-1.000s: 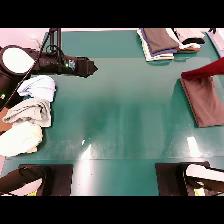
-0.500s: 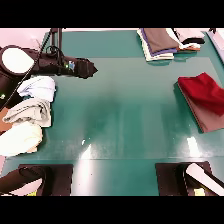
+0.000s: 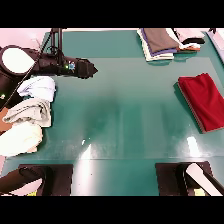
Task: Fold the shirts.
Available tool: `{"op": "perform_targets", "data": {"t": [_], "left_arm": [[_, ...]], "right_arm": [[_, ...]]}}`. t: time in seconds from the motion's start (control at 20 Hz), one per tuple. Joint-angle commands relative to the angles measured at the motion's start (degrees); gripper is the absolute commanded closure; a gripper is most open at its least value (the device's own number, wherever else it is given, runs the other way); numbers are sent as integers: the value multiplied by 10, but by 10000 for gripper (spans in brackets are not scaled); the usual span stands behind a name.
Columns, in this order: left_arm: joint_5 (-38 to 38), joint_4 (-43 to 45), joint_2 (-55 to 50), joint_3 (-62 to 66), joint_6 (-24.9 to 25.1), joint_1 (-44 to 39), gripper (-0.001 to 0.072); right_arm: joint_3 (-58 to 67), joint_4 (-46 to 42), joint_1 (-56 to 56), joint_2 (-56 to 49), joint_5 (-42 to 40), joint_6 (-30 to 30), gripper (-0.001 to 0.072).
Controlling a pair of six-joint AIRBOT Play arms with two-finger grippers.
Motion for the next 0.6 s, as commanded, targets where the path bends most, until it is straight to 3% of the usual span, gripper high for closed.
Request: {"op": "perform_targets", "data": {"t": [0.0,0.15,0.25,0.3,0.35,0.45,0.55], "left_arm": [[19,0,0,0,0,0,680],[26,0,0,0,0,0,680],[26,0,0,0,0,0,680],[26,0,0,0,0,0,679],[26,0,0,0,0,0,680],[26,0,0,0,0,0,680],[26,0,0,0,0,0,680]], "right_arm": [[45,46,143,19,-13,0,56],[51,42,302,18,-31,-10,61],[51,42,394,10,-43,-38,208],[51,42,434,4,-45,-44,248],[51,42,466,-3,-46,-51,340],[51,42,519,-19,-41,-54,694],[51,42,556,-33,-41,-55,695]]}}
